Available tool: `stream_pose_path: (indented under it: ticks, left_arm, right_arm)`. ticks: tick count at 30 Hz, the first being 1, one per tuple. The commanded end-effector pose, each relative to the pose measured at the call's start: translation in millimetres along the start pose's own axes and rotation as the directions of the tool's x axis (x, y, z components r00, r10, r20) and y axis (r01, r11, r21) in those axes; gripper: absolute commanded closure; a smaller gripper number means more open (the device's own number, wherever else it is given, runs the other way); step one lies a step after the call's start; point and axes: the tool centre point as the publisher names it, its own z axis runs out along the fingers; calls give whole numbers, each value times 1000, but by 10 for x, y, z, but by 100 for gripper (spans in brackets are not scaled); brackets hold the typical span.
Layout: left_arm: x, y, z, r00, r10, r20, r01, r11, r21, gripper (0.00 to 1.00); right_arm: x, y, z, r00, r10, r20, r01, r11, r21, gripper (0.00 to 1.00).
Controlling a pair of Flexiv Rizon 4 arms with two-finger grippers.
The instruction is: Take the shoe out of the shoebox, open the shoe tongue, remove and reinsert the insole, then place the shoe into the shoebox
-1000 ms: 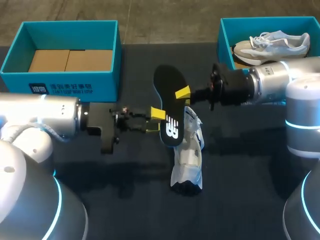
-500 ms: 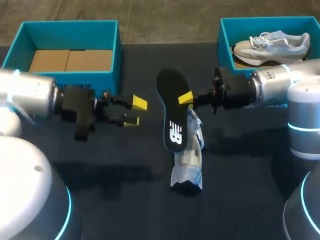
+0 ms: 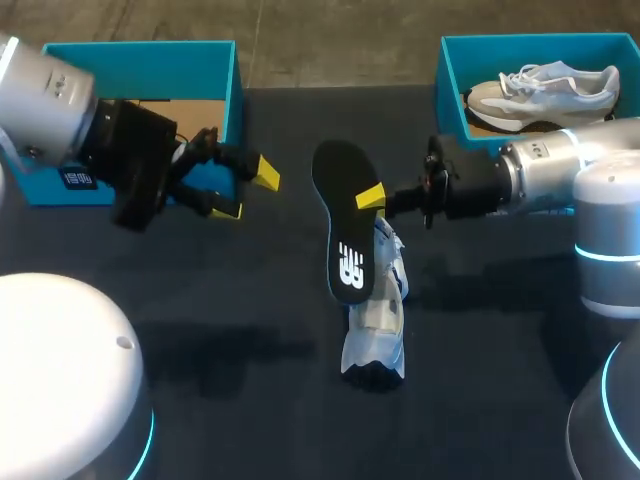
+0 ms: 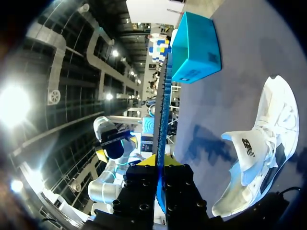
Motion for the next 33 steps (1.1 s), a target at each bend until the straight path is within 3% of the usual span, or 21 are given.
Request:
stream_pose_path:
  ticks: [1, 8, 16, 33]
  left_arm:
    - [-52, 9, -35, 999, -5, -47, 5, 1000, -1, 0]
    - [-67, 289, -197, 984, -39, -174, 47, 998, 42, 0]
    - [-84, 578, -306, 969, -70, -236, 92, 992, 84, 0]
    - [-148, 913, -172, 908, -136, -397, 218, 961, 169, 0]
  right_arm:
    - [-27, -18, 39, 1000, 1, 12, -2, 1000, 29, 100]
    - [-73, -54, 65, 1000, 0, 31, -2, 998, 68, 100]
    - [-105, -95, 33, 999, 9, 33, -12, 997, 77, 100]
    - [-105, -95, 33, 999, 9, 33, -12, 997, 77, 100]
